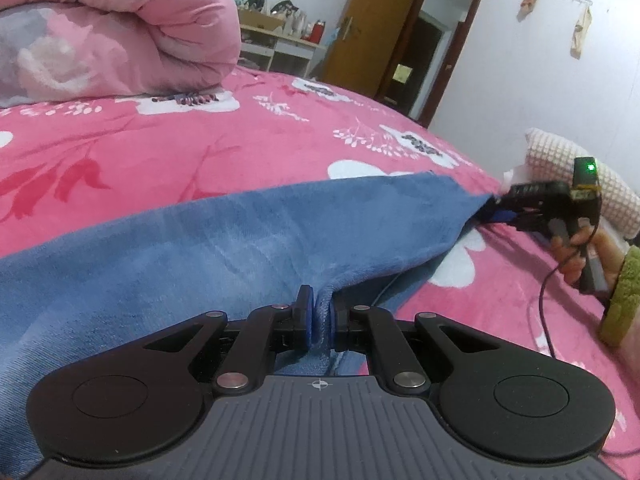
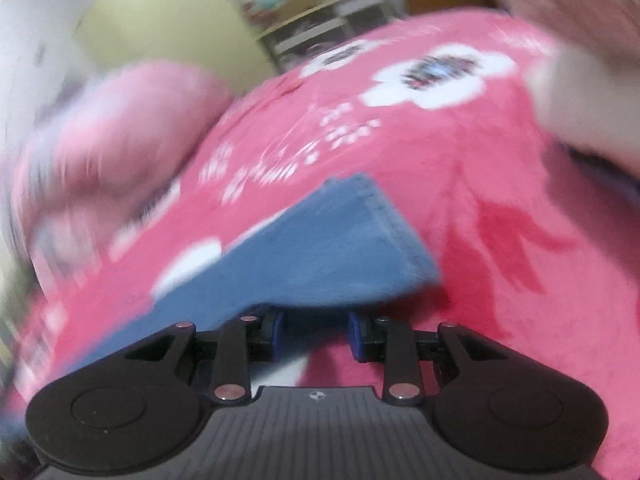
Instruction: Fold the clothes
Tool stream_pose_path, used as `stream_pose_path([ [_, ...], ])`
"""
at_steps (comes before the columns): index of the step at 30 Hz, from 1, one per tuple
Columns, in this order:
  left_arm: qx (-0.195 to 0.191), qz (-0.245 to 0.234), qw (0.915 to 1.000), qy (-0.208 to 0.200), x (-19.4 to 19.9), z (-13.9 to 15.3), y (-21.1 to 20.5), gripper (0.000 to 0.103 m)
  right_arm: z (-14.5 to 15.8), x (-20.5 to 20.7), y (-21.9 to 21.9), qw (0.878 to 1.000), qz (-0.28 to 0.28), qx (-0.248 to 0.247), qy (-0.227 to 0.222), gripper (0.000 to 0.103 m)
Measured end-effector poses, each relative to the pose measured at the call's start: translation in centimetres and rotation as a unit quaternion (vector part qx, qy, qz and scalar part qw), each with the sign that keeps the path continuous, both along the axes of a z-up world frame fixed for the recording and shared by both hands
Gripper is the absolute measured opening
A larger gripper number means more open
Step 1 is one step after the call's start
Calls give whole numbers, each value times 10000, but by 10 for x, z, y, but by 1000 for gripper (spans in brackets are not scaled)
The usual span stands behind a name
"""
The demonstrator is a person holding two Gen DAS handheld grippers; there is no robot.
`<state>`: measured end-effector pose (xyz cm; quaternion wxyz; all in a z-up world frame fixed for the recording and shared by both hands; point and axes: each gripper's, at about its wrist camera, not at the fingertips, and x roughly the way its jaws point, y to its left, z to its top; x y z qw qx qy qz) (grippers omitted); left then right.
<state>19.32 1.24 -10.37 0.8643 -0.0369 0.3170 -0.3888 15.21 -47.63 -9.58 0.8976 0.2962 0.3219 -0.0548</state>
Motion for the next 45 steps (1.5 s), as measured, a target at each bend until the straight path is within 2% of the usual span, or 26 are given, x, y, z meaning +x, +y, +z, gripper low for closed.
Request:
stream_pose_path([
  [4, -1, 14, 10000, 21, 0, -1, 0, 6, -10, -8, -37, 9907, -557, 1215, -263, 35],
  [7, 0, 18, 10000, 28, 0, 0, 0, 6, -25, -14, -57, 9704, -994, 2156, -452, 40],
  [10, 3, 19, 10000, 38, 0, 0, 0, 6, -35, -21, -67, 9526, -1240, 2703, -641, 43],
  [15, 34, 12, 10000, 69, 1, -1, -2, 7, -36, -21, -71, 9453, -1419, 2851, -701, 43],
  [17, 54, -3, 9999, 111, 1, -2, -2, 10, -33, -26, -73, 9442, -1740, 2698, -735, 43],
  [19, 75, -39, 9999, 149, 2, -2, -3, 16, -23, -34, -74, 9483, -2089, 2254, -792, 43],
  [22, 74, -184, 9998, 96, -2, 1, -4, 34, -12, -42, -74, 9509, -2418, 1730, -853, 44],
  [24, 38, -321, 9995, -17, -7, 5, -4, 48, -3, -42, -70, 9551, -2489, 1361, -852, 44],
  [27, -102, -468, 9985, -266, -14, 13, -1, 56, 12, -30, -55, 9688, -2195, 765, -864, 44],
  [31, -192, -348, 9989, -260, -11, 14, 5, 57, 22, 10, -30, 9898, -1356, -82, -429, 43],
  [32, -173, -275, 9992, -222, -9, 13, 6, 57, 23, 20, -24, 9925, -1154, -283, -301, 43],
  [35, -116, -59, 9999, -111, -2, 10, 10, 57, 21, 50, -24, 9930, -1006, -626, 17, 44],
  [38, -59, 158, 9999, 1, 5, 8, 14, 57, 13, 69, -33, 9946, -823, -576, 242, 50],
  [41, 12, 273, 9996, 27, 8, 5, 15, 57, 5, 84, -42, 9953, -692, -530, 410, 65],
  [44, 93, 317, 9995, -6, 8, 4, 15, 57, 0, 85, -48, 9967, -494, -473, 430, 63],
  [45, 116, 326, 9994, -27, 8, 3, 14, 57, 2, 84, -46, 9970, -404, -534, 377, 55],
])
